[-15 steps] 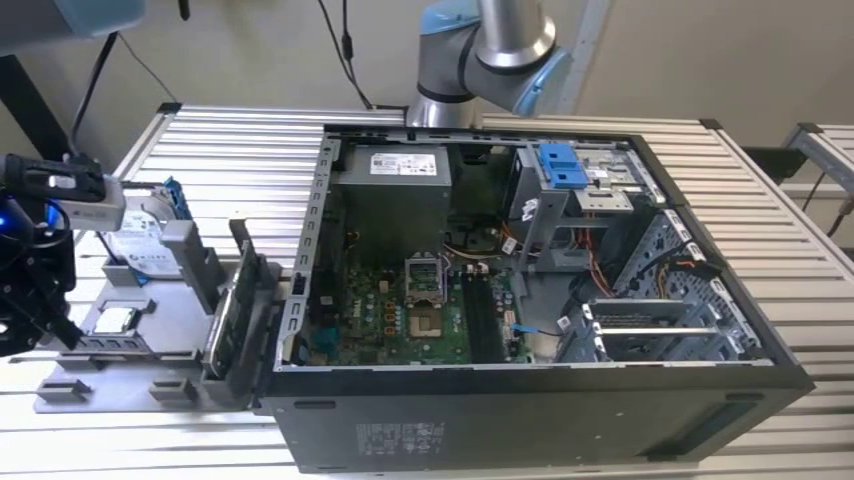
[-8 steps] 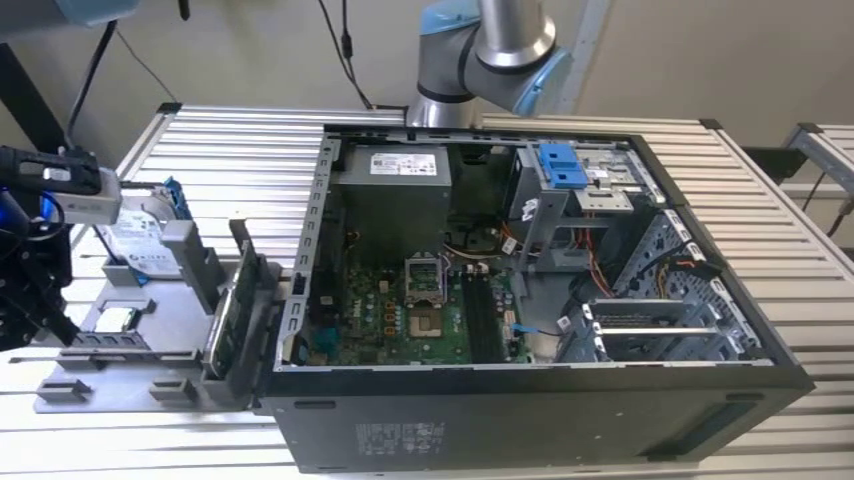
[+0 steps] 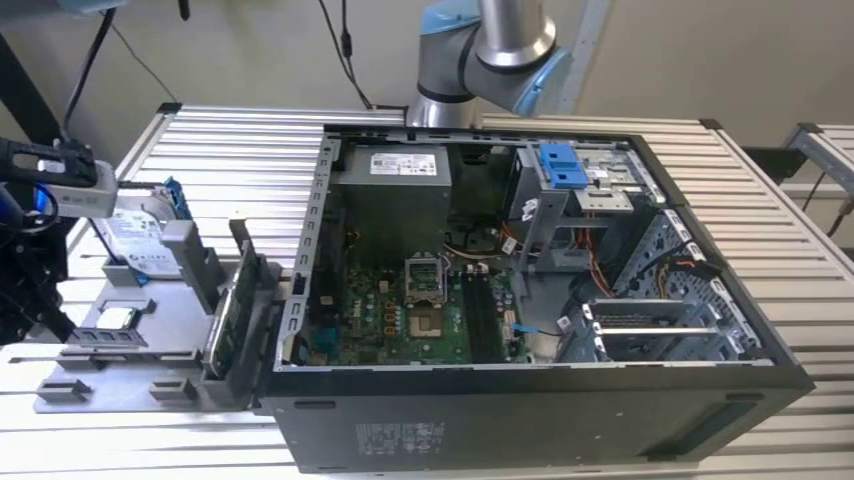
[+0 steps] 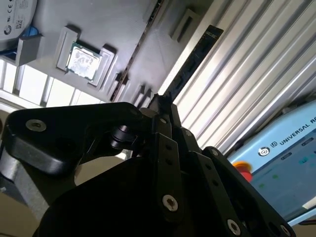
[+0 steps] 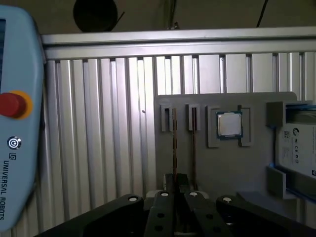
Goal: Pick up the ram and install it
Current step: 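Pick up the ram and move it above insertion slot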
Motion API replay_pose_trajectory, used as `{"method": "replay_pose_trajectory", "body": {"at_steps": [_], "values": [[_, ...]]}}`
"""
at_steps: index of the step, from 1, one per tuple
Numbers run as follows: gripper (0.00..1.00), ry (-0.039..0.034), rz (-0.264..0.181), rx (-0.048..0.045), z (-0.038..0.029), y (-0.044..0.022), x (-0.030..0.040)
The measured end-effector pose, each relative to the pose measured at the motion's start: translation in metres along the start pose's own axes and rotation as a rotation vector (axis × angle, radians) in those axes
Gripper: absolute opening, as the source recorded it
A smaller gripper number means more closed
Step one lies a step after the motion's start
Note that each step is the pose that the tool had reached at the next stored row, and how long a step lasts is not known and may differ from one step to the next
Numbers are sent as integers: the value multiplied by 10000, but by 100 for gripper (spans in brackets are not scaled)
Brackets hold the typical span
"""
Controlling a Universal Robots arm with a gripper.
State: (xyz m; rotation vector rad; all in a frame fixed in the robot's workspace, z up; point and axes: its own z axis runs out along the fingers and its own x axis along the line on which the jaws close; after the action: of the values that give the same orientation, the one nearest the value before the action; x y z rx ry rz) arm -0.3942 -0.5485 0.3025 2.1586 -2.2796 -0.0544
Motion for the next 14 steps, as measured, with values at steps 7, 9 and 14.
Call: {"method": "replay_pose_trajectory", "body": {"at_steps": [7, 9, 14], "values": [[14, 0, 0, 0, -60, 2, -1], [14, 0, 0, 0, -78, 2, -2], [14, 0, 0, 0, -121, 3, -3]]}}
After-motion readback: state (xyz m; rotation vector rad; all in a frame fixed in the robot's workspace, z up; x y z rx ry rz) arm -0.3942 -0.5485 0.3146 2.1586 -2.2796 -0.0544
